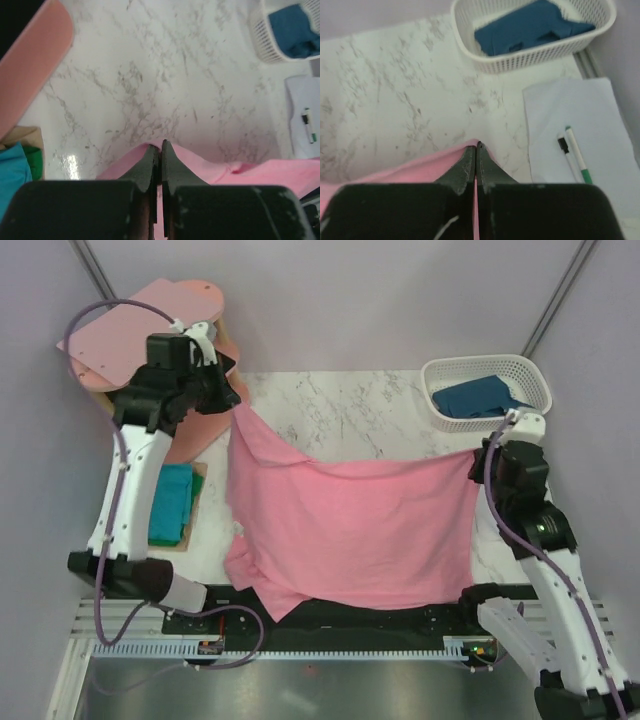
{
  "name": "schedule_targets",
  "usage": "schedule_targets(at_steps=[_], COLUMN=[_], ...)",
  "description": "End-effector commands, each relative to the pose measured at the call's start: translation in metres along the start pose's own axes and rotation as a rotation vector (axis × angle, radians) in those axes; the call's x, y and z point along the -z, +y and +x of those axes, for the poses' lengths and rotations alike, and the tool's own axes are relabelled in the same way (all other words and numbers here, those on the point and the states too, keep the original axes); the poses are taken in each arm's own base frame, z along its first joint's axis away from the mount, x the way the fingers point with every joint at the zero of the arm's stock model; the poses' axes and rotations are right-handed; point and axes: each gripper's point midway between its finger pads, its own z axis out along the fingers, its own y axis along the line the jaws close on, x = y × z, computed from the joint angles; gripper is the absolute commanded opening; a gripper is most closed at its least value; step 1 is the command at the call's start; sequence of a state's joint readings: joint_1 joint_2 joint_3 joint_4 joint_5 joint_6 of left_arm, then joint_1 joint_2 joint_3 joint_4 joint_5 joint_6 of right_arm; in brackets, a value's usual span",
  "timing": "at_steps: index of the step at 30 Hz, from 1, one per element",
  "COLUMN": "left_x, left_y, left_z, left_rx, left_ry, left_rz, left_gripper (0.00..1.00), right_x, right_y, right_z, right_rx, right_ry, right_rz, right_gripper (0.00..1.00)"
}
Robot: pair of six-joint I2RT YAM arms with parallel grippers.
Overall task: Fold and stack the t-shirts
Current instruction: Fold the flattened tshirt in 1/3 of the way
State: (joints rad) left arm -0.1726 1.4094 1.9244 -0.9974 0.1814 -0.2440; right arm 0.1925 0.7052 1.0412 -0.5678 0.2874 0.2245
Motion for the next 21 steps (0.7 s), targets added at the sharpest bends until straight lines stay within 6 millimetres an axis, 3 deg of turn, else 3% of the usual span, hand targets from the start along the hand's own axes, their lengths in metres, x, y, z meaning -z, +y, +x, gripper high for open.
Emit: schedule_targets(at_steps=[1,2,4,5,8,9,10,11,12,14,15,17,18,19,21], left_x=[-0.061,-0.082,-0.104,-0.124,-0.150,-0.165,-0.173,-0.177,-0.190,-0.198,-0.205,-0.221,-0.225,-0.233,-0.237], left_y=[0.029,0.037,0.045,0.051,0.053,0.055,0.058,0.054,0.057,0.055,0.055,0.056,0.057,0.060,0.064], left_z=[0.019,0.033,0.035,0.047,0.050,0.058,0.058,0.048,0.055,0.041,0.042,0.042,0.042,0.042,0.041], left_rx=[-0.013,-0.006,0.002,0.008,0.007,0.005,-0.001,-0.010,-0.020,-0.028,-0.031,-0.030,-0.027,-0.027,-0.037], left_ry=[0.045,0.081,0.072,0.115,0.139,0.164,0.168,0.146,0.167,0.138,0.143,0.151,0.153,0.155,0.159], left_rz=[-0.078,-0.093,-0.112,-0.119,-0.118,-0.124,-0.139,-0.136,-0.145,-0.146,-0.146,-0.145,-0.149,-0.159,-0.175], left_gripper=[0.02,0.02,0.02,0.02,0.02,0.02,0.02,0.02,0.02,0.02,0.02,0.02,0.02,0.02,0.02], right_x=[-0.056,-0.067,-0.092,-0.102,-0.138,-0.154,-0.165,-0.175,-0.189,-0.210,-0.223,-0.242,-0.253,-0.262,-0.274], right_y=[0.004,0.003,0.003,0.005,0.009,0.007,0.010,0.009,0.008,0.011,0.009,0.010,0.008,0.008,0.006], right_z=[0.034,0.049,0.068,0.074,0.089,0.109,0.102,0.107,0.126,0.124,0.144,0.144,0.161,0.155,0.165], right_rx=[-0.068,-0.068,-0.058,-0.055,-0.048,-0.026,-0.026,-0.017,0.003,0.003,0.021,0.025,0.039,0.033,0.032], right_ry=[0.039,0.065,0.095,0.102,0.118,0.168,0.151,0.159,0.206,0.187,0.229,0.224,0.266,0.254,0.279], right_rz=[0.055,0.072,0.097,0.102,0.124,0.150,0.156,0.167,0.187,0.194,0.208,0.216,0.219,0.220,0.213], right_gripper=[0.00,0.00,0.00,0.00,0.00,0.00,0.00,0.00,0.00,0.00,0.00,0.00,0.00,0.00,0.00])
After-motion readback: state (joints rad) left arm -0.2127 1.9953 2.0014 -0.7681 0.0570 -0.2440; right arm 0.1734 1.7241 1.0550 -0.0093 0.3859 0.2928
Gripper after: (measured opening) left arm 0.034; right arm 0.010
